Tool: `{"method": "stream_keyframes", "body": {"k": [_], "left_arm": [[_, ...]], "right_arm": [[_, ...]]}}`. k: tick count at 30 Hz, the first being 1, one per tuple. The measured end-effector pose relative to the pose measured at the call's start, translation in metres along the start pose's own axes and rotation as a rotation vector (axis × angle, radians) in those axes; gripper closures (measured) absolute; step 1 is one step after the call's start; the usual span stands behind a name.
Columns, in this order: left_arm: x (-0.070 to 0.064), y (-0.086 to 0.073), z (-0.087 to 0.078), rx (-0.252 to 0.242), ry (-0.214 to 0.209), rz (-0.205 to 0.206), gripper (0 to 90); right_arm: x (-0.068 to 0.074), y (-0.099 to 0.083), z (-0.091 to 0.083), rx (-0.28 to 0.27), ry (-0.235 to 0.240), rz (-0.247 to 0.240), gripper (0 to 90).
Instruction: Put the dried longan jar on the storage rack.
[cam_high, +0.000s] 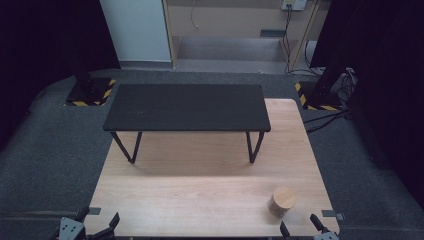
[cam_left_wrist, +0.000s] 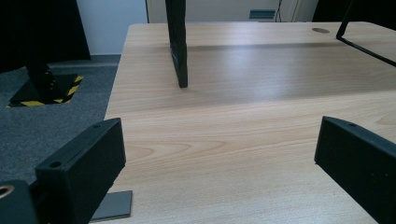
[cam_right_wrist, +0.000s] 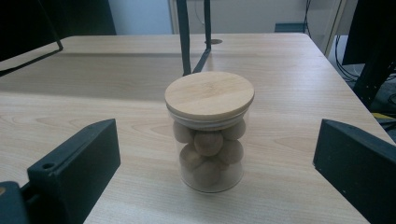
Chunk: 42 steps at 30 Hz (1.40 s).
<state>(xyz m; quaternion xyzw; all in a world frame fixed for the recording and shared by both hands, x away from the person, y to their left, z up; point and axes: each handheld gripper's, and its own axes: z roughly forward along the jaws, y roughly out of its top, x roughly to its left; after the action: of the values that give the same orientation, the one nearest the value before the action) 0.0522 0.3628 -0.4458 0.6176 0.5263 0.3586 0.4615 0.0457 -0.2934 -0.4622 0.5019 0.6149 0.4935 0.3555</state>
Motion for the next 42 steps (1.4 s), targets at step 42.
{"method": "stream_keyframes", "body": {"k": [42], "left_arm": [[-0.003,0.001,0.003,0.003,-0.008,0.007,0.5]], "right_arm": [[0.001,-0.014,0.036,0.01,-0.006,0.01,0.7]]}}
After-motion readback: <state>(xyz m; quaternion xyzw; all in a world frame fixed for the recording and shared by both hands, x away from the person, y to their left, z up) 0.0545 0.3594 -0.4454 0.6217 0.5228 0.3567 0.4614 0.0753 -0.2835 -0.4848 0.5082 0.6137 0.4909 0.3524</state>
